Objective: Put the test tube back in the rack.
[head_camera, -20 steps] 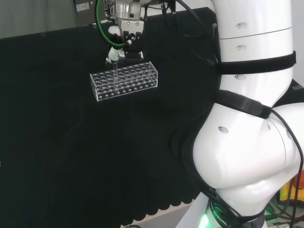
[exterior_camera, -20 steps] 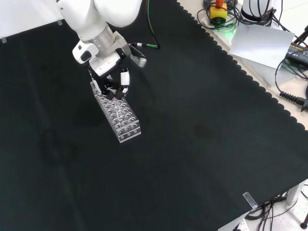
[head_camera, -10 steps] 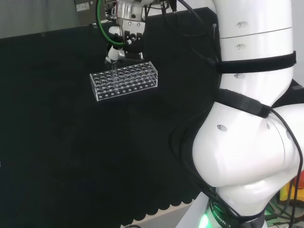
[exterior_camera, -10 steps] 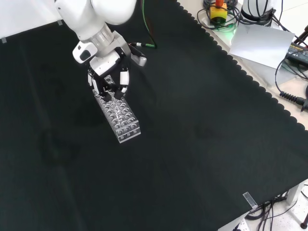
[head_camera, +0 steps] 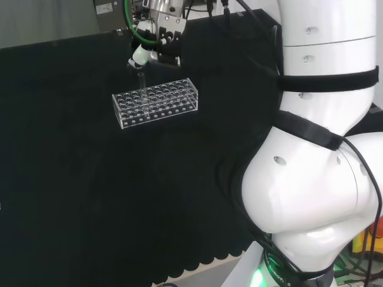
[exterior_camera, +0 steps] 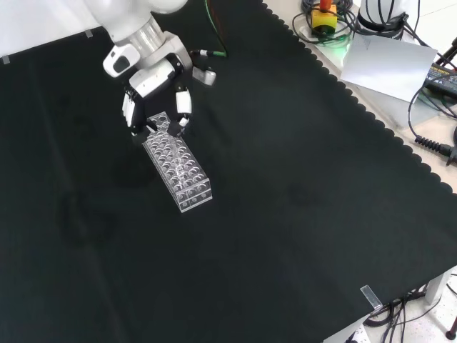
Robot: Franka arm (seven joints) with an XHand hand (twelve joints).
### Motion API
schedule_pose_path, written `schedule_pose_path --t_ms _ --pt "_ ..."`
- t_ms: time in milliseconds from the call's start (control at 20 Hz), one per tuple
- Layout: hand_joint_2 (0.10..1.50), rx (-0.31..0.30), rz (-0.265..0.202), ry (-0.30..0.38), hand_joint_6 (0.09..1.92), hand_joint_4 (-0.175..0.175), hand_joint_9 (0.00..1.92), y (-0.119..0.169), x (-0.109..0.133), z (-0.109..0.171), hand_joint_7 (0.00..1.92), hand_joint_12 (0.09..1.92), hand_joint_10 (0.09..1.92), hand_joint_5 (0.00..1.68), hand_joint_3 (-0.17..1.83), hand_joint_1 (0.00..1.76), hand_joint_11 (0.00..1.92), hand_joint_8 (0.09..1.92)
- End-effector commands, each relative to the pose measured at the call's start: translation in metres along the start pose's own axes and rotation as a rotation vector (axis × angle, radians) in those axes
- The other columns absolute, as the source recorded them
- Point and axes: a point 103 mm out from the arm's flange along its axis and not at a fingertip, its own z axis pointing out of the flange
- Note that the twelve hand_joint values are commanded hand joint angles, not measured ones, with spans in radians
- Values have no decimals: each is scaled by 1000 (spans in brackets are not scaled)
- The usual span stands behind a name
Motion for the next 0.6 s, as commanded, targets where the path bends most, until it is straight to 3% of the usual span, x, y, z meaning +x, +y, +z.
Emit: schedule_pose_path --t_ms 50,600 --pt "569 -58 -44 27 673 -42 1065 -24 15 -42 685 1379 669 696 704 1089 654 869" --pt "569 -228 -133 19 665 -30 1034 -84 53 -153 639 1382 675 687 691 1081 642 874"
